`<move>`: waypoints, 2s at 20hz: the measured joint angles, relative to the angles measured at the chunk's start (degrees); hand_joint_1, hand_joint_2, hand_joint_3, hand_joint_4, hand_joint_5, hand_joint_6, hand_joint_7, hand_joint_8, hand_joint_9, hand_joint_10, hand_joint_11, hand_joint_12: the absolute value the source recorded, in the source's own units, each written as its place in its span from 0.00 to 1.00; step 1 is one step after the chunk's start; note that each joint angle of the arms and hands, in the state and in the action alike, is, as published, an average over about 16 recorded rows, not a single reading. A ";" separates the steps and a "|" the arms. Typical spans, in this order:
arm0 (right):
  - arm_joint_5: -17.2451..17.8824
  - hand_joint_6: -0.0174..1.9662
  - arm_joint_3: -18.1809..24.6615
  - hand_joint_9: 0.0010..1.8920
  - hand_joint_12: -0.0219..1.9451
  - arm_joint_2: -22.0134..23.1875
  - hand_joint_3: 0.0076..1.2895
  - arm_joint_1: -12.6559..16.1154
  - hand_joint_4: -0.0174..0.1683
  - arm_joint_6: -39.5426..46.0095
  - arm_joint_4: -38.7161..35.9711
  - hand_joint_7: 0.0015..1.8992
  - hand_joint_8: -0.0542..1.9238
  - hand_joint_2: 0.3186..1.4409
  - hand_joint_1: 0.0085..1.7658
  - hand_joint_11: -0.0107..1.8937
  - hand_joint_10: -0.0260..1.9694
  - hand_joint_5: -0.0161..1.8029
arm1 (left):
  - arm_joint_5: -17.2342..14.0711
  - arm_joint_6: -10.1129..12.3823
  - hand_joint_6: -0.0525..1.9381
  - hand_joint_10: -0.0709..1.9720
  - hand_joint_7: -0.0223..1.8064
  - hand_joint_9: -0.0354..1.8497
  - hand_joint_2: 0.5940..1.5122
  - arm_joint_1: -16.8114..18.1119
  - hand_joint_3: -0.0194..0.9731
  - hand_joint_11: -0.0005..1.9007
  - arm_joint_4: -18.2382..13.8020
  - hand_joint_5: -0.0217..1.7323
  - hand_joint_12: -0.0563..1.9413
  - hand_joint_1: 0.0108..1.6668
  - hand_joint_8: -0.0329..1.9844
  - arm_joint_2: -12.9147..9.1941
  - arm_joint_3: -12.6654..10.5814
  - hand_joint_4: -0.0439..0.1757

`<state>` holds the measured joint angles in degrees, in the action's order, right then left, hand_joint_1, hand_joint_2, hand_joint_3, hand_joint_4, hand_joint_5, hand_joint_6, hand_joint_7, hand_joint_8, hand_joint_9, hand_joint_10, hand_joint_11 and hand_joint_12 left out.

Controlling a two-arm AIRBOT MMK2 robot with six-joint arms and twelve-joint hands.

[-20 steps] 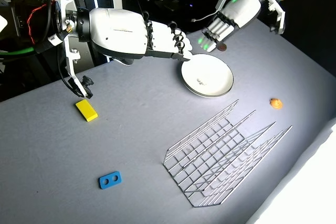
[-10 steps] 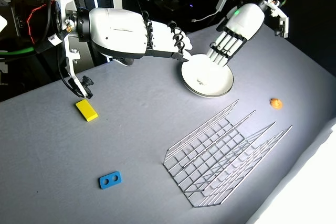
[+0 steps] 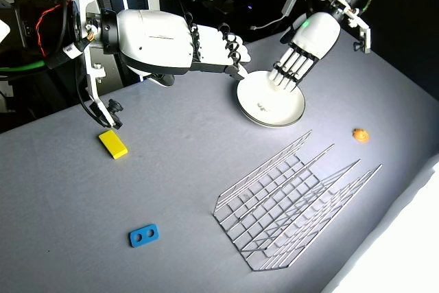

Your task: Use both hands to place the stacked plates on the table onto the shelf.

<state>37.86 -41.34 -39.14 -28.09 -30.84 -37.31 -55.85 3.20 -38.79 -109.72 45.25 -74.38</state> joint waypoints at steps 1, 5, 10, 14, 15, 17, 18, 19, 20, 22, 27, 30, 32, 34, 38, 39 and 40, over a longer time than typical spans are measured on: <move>0.00 0.02 0.00 0.01 0.22 0.00 0.01 0.00 0.08 -0.03 0.00 0.01 0.03 0.53 0.67 0.01 0.02 0.01 | 0.63 0.30 0.03 0.04 0.02 0.03 0.57 -0.34 0.04 0.01 0.06 0.02 0.02 0.01 0.03 0.03 0.10 0.19; 0.00 0.02 0.00 0.01 0.19 0.00 0.01 -0.01 0.08 -0.09 0.00 0.01 0.03 0.53 0.67 0.01 0.02 0.01 | 2.90 1.53 0.03 0.04 0.02 0.03 0.58 -1.66 0.04 0.01 0.48 0.02 0.02 0.00 0.03 0.11 0.43 0.17; 0.00 0.02 0.00 0.01 0.17 -0.01 0.01 -0.01 0.08 -0.17 -0.01 0.01 0.03 0.55 0.66 0.01 0.02 0.02 | 4.50 2.55 0.02 0.04 0.02 0.03 0.62 -3.22 0.05 0.01 1.06 0.01 0.02 0.00 0.02 0.16 0.79 0.15; 0.00 0.02 0.00 0.01 0.14 -0.02 0.01 -0.01 0.08 -0.23 -0.01 0.01 0.03 0.56 0.65 0.01 0.02 0.02 | 5.03 2.86 0.02 0.04 0.02 0.03 0.65 -4.27 0.05 0.01 1.54 0.01 0.02 0.00 0.02 0.20 1.33 0.14; 0.00 0.02 0.00 0.01 0.14 -0.02 0.01 -0.01 0.08 -0.25 -0.01 0.01 0.03 0.56 0.65 0.01 0.02 0.02 | 5.14 2.99 0.01 0.04 0.02 0.03 0.65 -4.49 0.05 0.01 1.69 0.01 0.02 0.00 0.02 0.21 1.51 0.14; 0.00 0.02 0.00 0.01 0.13 -0.03 0.01 -0.01 0.08 -0.27 -0.01 0.01 0.03 0.57 0.65 0.01 0.02 0.02 | 5.41 3.28 0.01 0.04 0.02 0.03 0.66 -4.90 0.05 0.01 1.94 0.01 0.02 0.00 0.02 0.22 1.89 0.14; 0.00 0.02 0.00 0.01 0.13 -0.03 0.01 -0.01 0.08 -0.29 -0.01 0.01 0.03 0.57 0.64 0.01 0.02 0.03 | 5.58 3.47 0.01 0.04 0.02 0.03 0.66 -5.10 0.05 0.01 2.02 0.01 0.02 0.00 0.02 0.23 2.10 0.14; 0.01 0.02 0.00 0.01 0.14 -0.04 0.01 -0.01 0.08 -0.31 -0.01 0.01 0.03 0.57 0.64 0.01 0.02 0.03 | 5.75 3.66 0.01 0.04 0.02 0.03 0.66 -5.30 0.04 0.01 2.09 0.01 0.02 0.00 0.02 0.23 2.33 0.14; 0.01 0.02 0.00 0.01 0.14 -0.04 0.01 -0.01 0.08 -0.33 -0.01 0.01 0.03 0.57 0.64 0.01 0.02 0.03 | 5.93 3.86 0.01 0.04 0.02 0.03 0.65 -5.48 0.04 0.01 2.17 0.01 0.02 0.00 0.02 0.23 2.57 0.14; 0.03 0.02 0.00 0.01 0.14 -0.05 0.01 -0.01 0.08 -0.35 -0.01 0.01 0.03 0.58 0.64 0.01 0.02 0.03 | 6.32 4.27 0.01 0.04 0.01 0.03 0.64 -5.84 0.04 0.01 2.28 0.01 0.02 0.00 0.02 0.23 3.06 0.14; 0.08 0.02 0.00 0.01 0.15 -0.05 0.01 -0.01 0.08 -0.41 0.00 0.01 0.03 0.58 0.65 0.01 0.02 0.03 | 7.60 5.45 0.01 0.04 0.01 0.02 0.60 -6.73 0.03 0.01 2.63 0.01 0.02 0.00 0.02 0.11 4.52 0.15; 0.11 0.02 0.00 0.01 0.14 -0.05 0.01 -0.01 0.08 -0.45 0.00 0.01 0.03 0.58 0.65 0.01 0.02 0.03 | 8.66 6.10 0.01 0.04 0.01 0.02 0.58 -7.20 0.02 0.01 3.19 0.01 0.02 0.00 0.01 0.03 5.60 0.15; 0.13 0.02 0.00 0.01 0.14 -0.05 0.01 -0.01 0.08 -0.48 0.00 0.01 0.03 0.58 0.65 0.01 0.02 0.03 | 9.53 6.40 0.01 0.04 0.01 0.02 0.58 -7.44 0.02 0.01 3.74 0.01 0.02 0.00 0.01 -0.01 6.41 0.15; 0.15 0.02 0.00 0.01 0.13 -0.06 0.01 -0.01 0.08 -0.56 0.00 0.01 0.03 0.58 0.65 0.01 0.02 0.03 | 10.47 6.59 0.01 0.04 0.01 0.02 0.58 -7.59 0.02 0.01 4.51 0.01 0.02 0.00 0.01 -0.03 7.29 0.15; 0.06 0.02 -0.12 0.01 0.09 -0.53 0.01 0.00 0.08 -1.26 -0.01 0.01 0.03 0.58 0.65 0.01 0.02 0.02 | 12.73 6.83 0.01 0.04 0.01 0.02 0.57 -7.76 0.02 0.01 6.78 0.01 0.02 0.00 0.01 0.07 9.37 0.16; -0.07 0.02 -0.24 0.01 0.07 -0.89 0.01 0.01 0.08 -1.58 -0.03 0.01 0.03 0.58 0.65 0.01 0.02 0.02 | 13.36 6.87 0.01 0.04 0.01 0.02 0.57 -7.78 0.02 0.01 7.52 0.01 0.02 0.00 0.01 0.14 9.94 0.16; -0.28 0.02 -0.41 0.01 0.06 -1.32 0.01 0.06 0.08 -1.94 -0.04 0.01 0.03 0.58 0.65 0.01 0.02 0.02 | 13.99 6.89 0.01 0.04 0.01 0.02 0.57 -7.80 0.02 0.01 8.27 0.01 0.02 0.00 0.01 0.21 10.50 0.16</move>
<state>37.58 -41.75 -40.46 -28.03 -32.78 -37.34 -41.86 10.09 -46.59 -101.45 45.46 -63.88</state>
